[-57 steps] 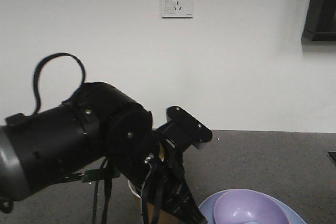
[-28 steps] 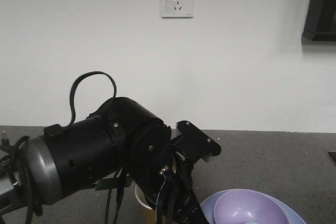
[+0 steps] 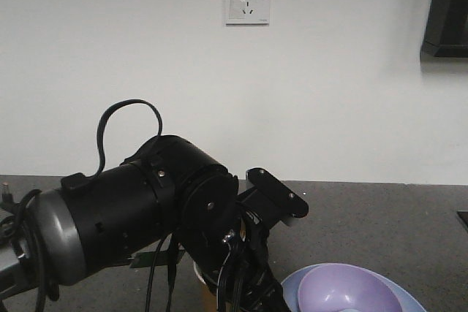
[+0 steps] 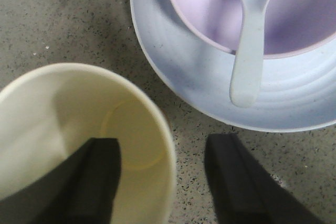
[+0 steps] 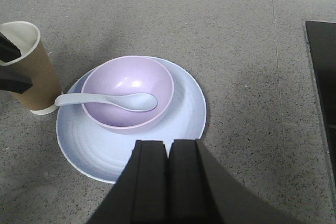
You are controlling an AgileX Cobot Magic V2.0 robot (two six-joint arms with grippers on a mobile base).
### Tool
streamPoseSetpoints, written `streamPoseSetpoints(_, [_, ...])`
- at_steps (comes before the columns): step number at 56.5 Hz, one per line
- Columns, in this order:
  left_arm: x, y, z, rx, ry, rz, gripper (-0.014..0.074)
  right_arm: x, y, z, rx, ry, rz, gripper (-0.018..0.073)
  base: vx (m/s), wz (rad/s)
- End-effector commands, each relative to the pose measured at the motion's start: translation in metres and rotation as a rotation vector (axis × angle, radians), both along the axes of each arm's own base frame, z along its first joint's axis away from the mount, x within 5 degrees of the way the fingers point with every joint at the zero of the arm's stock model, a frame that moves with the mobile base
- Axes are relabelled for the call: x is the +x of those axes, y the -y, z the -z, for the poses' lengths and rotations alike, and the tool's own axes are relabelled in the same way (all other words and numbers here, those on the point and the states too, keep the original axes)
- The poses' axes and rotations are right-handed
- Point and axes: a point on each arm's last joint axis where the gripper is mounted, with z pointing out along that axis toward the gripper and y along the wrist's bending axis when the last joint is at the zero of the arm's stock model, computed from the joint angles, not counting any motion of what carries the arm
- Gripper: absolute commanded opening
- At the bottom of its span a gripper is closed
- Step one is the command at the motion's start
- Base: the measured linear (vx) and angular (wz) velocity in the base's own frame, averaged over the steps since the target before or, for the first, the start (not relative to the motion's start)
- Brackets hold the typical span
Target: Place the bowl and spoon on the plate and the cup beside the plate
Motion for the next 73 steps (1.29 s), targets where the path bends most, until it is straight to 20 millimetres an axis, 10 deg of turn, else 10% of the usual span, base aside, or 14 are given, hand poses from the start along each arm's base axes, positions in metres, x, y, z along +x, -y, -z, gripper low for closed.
streamPoseSetpoints(1, [-0.007,-0.006,-0.038,-0.102,0.099,0.009,0.0551,0.003,0.0,-0.012,0.007,0.085,0.004,-0.0008,0.0,0.0])
streamPoseSetpoints(23, [-0.016,-0.03,-0.109,-0.116,0.229,-0.02,0.0535,0.003,0.0,-0.012,0.007,0.086,0.004,-0.0008,0.0,0.0])
streamPoseSetpoints(29, [-0.024,-0.047,-0.14,-0.128,0.318,-0.045,0.0409,0.003,0.0,-0.012,0.006,0.086,0.005,-0.0008,0.0,0.0])
streamPoseSetpoints(38, [-0.042,-0.081,-0.179,-0.191,0.437,-0.113,-0.001,0.003,0.001,-0.012,-0.002,0.088,0.005,-0.0008,0.0,0.0])
streamPoseSetpoints(46, [-0.069,-0.112,-0.205,-0.339,0.515,-0.129,-0.0008,0.004,0.001,-0.012,-0.022,0.091,-0.001,-0.0008,0.0,0.0])
streamPoseSetpoints(53, [-0.095,-0.138,-0.193,-0.444,0.561,-0.136,-0.0006,0.0,0.0,-0.015,-0.032,0.134,-0.019,-0.0008,0.0,0.0])
streamPoseSetpoints(73, [-0.16,-0.196,-0.082,-0.749,0.543,-0.176,-0.0006,-0.047,0.005,-0.033,-0.101,0.502,-0.028,-0.0008,0.0,0.0])
